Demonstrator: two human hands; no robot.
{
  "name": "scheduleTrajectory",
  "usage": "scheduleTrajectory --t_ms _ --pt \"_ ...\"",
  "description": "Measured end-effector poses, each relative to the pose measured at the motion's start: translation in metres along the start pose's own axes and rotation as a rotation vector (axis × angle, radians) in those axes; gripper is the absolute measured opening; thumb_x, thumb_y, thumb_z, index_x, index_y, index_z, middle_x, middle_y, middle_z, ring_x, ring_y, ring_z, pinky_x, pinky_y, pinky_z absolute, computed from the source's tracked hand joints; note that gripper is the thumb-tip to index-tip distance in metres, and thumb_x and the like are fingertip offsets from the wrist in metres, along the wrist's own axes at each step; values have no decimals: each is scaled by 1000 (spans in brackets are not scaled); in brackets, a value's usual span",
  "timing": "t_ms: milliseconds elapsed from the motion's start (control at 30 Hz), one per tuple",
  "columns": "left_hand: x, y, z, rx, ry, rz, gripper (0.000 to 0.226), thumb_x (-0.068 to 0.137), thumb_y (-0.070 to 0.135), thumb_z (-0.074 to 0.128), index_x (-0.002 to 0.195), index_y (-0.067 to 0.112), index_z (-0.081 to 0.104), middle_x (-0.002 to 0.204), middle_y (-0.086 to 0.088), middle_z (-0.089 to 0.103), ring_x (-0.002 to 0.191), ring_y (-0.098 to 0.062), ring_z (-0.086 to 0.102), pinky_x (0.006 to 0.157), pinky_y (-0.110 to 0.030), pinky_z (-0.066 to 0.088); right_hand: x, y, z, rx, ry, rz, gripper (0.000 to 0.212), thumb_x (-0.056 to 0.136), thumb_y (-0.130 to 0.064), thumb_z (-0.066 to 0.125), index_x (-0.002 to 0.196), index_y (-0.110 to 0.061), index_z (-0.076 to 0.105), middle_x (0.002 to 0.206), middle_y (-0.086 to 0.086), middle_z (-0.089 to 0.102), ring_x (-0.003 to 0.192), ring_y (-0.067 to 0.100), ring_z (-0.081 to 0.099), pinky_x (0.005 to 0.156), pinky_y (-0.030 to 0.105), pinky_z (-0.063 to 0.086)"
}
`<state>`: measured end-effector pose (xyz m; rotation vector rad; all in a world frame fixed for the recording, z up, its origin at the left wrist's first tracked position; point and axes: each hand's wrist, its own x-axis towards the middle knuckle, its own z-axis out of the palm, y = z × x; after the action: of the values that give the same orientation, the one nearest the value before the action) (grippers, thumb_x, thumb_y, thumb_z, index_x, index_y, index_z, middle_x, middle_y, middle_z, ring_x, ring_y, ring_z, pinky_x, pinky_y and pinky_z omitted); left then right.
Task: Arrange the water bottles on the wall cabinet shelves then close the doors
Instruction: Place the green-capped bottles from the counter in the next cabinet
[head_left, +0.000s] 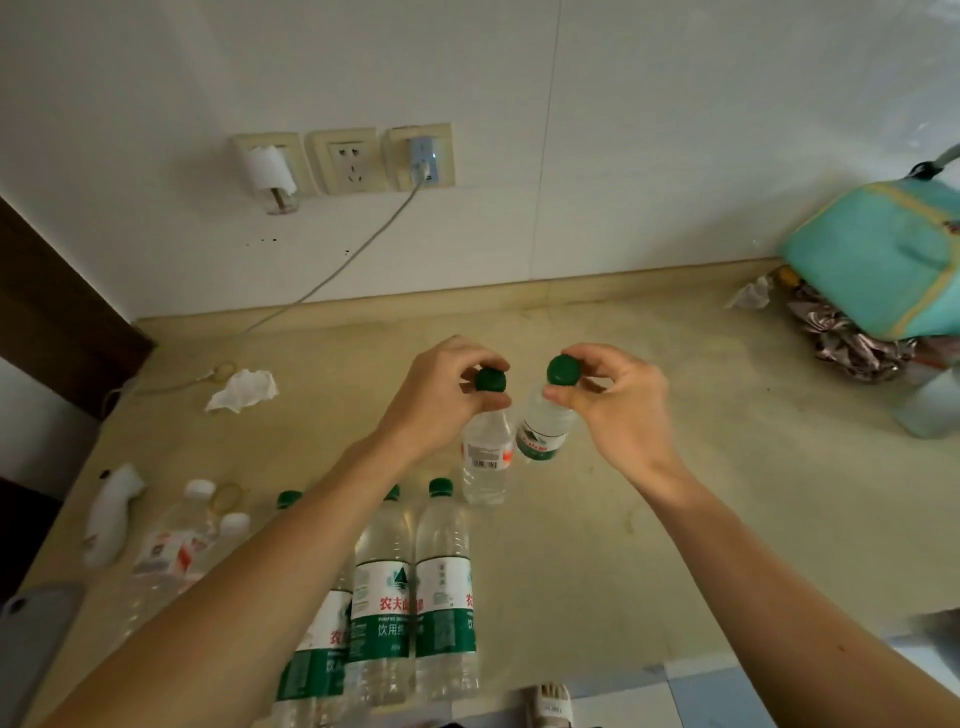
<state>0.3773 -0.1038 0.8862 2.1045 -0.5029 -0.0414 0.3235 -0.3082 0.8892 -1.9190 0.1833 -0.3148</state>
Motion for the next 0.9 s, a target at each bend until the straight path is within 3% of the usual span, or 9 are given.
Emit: scheduleTrajectory --t_ms 200,333,567,700,800,900 --pt "0 2 3 46 122 65 36 76 9 85 110 12 74 107 5 61 102 -11 63 96 -22 53 0 13 0 -10 54 39 38 71 -12 89 106 -18 77 99 -12 73 88 -12 64 82 11 50" --pt "-4 -3 7 15 136 59 35 76 9 84 109 12 74 105 8 59 100 -6 62 93 -18 53 -7 26 3 19 67 50 35 73 -10 88 100 -27 74 97 -18 72 90 -7 65 90 23 55" --pt "-2 -2 15 29 76 60 35 83 14 80 116 14 69 114 2 57 107 -5 60 98 -14 48 -7 28 8 -49 -15 -26 37 84 -17 81 118 -17 66 112 -4 69 104 8 63 98 29 52" --pt "-6 -10 15 -30 62 -1 53 81 25 82 129 19 61 116 9 57 111 -3 59 100 -20 49 -10 44 8 -65 -92 72 64 79 -35 85 134 -29 53 124 -15 62 112 4 59 97 26 49" --pt "-13 -25 19 -92 34 -107 79 69 45 85 138 24 52 125 14 57 119 -1 56 102 -21 45 -15 66 11 -50 -171 173 87 70 -41 90 143 -33 42 133 -16 56 119 7 56 101 30 46" --pt "-23 -43 29 -123 -31 -218 90 60 51 91 137 34 47 132 20 57 121 3 54 101 -21 43 -19 88 17 -57 -218 245 90 64 -41 93 137 -39 39 128 -23 56 114 1 56 101 32 48"
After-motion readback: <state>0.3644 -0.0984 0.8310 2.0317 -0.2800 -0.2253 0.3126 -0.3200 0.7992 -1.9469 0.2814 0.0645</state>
